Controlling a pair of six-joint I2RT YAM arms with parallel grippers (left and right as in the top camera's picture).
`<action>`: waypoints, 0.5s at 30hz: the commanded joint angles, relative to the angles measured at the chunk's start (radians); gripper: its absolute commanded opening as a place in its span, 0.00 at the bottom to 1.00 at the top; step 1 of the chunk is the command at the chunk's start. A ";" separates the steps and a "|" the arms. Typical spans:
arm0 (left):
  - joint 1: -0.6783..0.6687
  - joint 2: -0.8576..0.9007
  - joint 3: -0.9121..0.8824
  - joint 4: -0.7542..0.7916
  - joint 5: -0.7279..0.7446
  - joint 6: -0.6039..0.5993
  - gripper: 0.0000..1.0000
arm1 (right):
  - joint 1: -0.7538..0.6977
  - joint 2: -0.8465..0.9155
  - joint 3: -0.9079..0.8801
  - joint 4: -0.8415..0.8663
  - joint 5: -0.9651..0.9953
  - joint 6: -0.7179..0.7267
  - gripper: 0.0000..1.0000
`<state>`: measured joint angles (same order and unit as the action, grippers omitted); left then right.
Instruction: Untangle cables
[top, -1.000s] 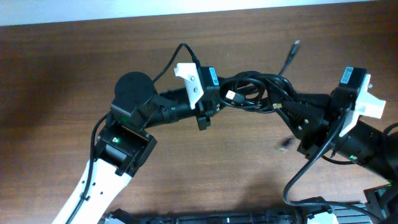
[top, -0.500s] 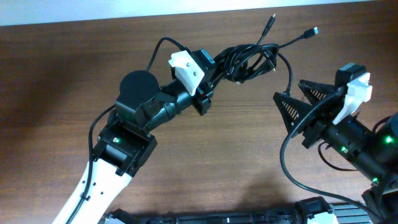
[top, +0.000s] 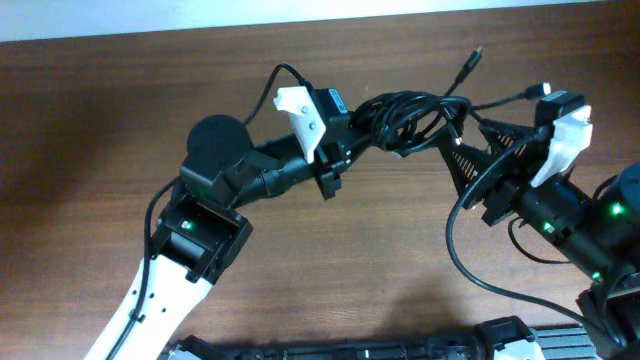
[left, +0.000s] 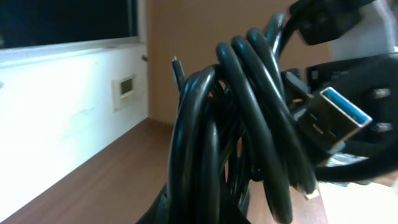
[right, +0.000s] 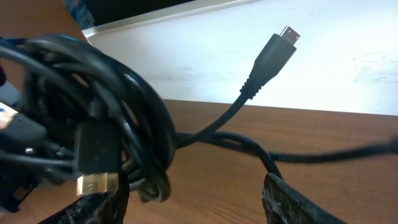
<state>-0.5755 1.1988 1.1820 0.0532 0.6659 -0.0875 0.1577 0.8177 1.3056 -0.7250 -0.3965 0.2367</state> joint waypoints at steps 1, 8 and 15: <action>0.002 -0.016 0.014 0.044 0.141 -0.025 0.00 | -0.002 0.015 0.007 0.008 0.008 0.008 0.67; 0.002 -0.016 0.014 0.100 0.335 -0.025 0.00 | -0.002 0.063 0.007 0.002 0.231 0.007 0.65; 0.053 -0.031 0.014 0.123 0.348 -0.024 0.00 | -0.002 0.092 0.007 -0.167 0.510 0.005 0.62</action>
<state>-0.5625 1.2034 1.1797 0.1520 0.9455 -0.0998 0.1612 0.8928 1.3102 -0.8410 -0.1139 0.2363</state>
